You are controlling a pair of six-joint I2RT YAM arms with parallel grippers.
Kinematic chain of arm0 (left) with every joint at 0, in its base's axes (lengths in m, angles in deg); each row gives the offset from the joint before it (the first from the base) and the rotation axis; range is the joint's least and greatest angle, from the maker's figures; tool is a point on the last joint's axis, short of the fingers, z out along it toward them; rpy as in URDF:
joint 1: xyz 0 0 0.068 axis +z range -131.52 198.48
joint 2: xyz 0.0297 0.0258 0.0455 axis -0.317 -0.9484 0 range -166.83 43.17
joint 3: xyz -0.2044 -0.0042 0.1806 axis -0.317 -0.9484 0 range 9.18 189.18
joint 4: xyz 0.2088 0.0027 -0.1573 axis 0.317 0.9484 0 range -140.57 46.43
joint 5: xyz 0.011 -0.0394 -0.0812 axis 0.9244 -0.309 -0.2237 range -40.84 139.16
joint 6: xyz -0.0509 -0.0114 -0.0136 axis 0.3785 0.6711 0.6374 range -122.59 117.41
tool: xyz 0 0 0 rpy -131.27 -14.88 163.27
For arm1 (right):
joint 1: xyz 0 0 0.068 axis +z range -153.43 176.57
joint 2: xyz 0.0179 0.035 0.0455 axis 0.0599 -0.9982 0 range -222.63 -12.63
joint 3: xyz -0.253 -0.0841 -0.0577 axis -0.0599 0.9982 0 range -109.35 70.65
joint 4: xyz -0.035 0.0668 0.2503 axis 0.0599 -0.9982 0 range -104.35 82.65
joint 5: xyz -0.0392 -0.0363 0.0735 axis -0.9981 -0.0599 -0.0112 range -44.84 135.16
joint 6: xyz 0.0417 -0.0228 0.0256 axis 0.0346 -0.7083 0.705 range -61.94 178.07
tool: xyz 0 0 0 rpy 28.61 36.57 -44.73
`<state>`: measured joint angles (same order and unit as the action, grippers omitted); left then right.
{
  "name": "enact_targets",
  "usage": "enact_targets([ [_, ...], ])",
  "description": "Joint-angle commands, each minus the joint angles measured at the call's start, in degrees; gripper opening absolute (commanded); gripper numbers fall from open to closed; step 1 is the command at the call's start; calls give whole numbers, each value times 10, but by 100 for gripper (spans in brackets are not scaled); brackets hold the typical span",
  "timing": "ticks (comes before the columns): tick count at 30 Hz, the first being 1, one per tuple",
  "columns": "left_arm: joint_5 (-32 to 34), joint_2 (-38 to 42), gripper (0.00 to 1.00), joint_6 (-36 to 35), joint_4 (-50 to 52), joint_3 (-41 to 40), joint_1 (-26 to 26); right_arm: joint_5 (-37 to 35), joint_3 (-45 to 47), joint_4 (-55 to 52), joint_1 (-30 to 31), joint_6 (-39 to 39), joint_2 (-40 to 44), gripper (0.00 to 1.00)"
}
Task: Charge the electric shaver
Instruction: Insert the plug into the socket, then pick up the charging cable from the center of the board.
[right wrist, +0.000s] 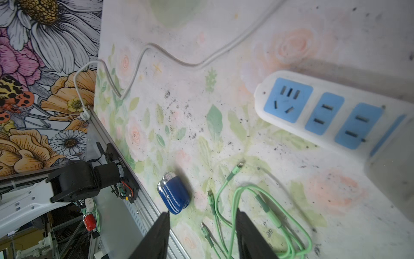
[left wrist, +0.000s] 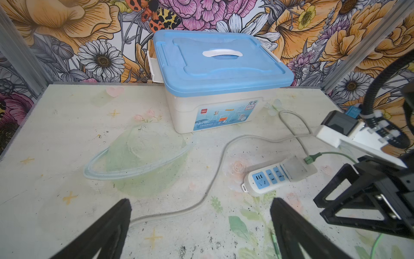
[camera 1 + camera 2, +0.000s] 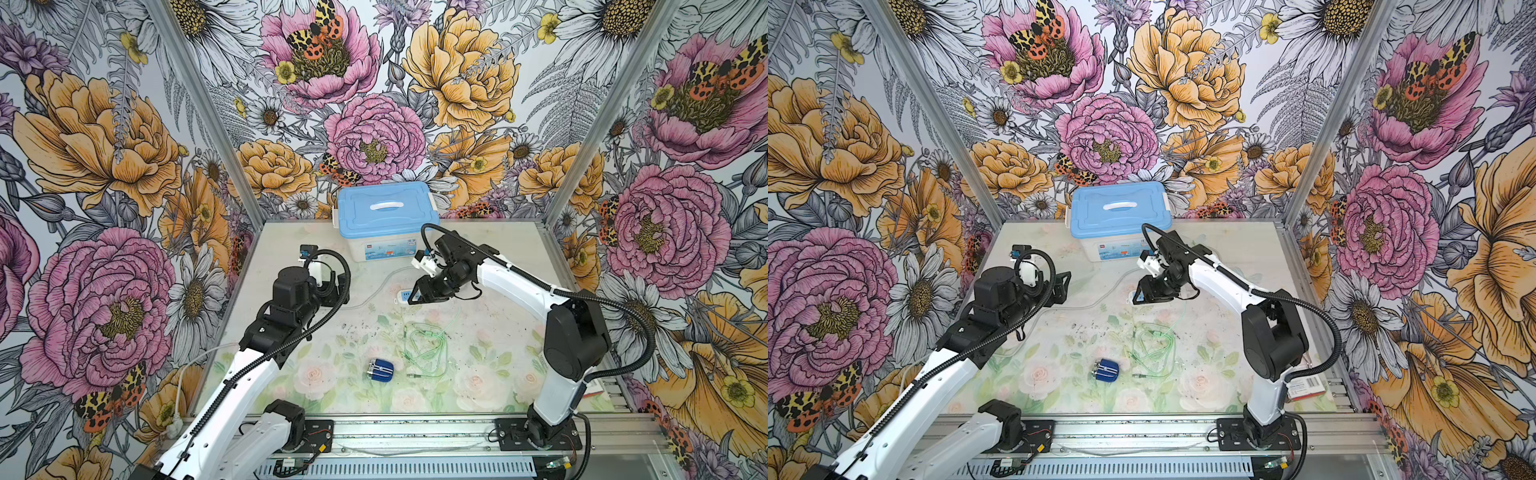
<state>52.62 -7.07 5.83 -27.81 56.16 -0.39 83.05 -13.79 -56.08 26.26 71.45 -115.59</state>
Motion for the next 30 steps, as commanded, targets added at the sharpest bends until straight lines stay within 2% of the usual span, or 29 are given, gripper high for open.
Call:
enact_targets([
  [1, -6, 9, 99, -15, 22, 25, 4, 44, 0, -3, 15, -72, 34, 51],
  [6, 0, 15, 99, -24, 48, 28, 4, 53, 56, -2, 40, -105, 55, 47],
  [11, 0, 28, 99, -35, 68, 23, 4, -168, 121, 7, 118, -105, 108, 42],
  [14, 0, 27, 99, -47, 72, 11, 10, -223, 181, 29, 162, -90, 141, 42],
  [21, -45, 4, 99, -30, 71, 17, 28, -298, 271, 83, 261, -25, 178, 34],
  [25, -63, 15, 99, -11, 67, 14, 51, -294, 333, 155, 281, 18, 197, 35],
  [30, -118, 24, 99, 22, 57, 7, 94, -322, 357, 185, 295, 22, 174, 40],
])
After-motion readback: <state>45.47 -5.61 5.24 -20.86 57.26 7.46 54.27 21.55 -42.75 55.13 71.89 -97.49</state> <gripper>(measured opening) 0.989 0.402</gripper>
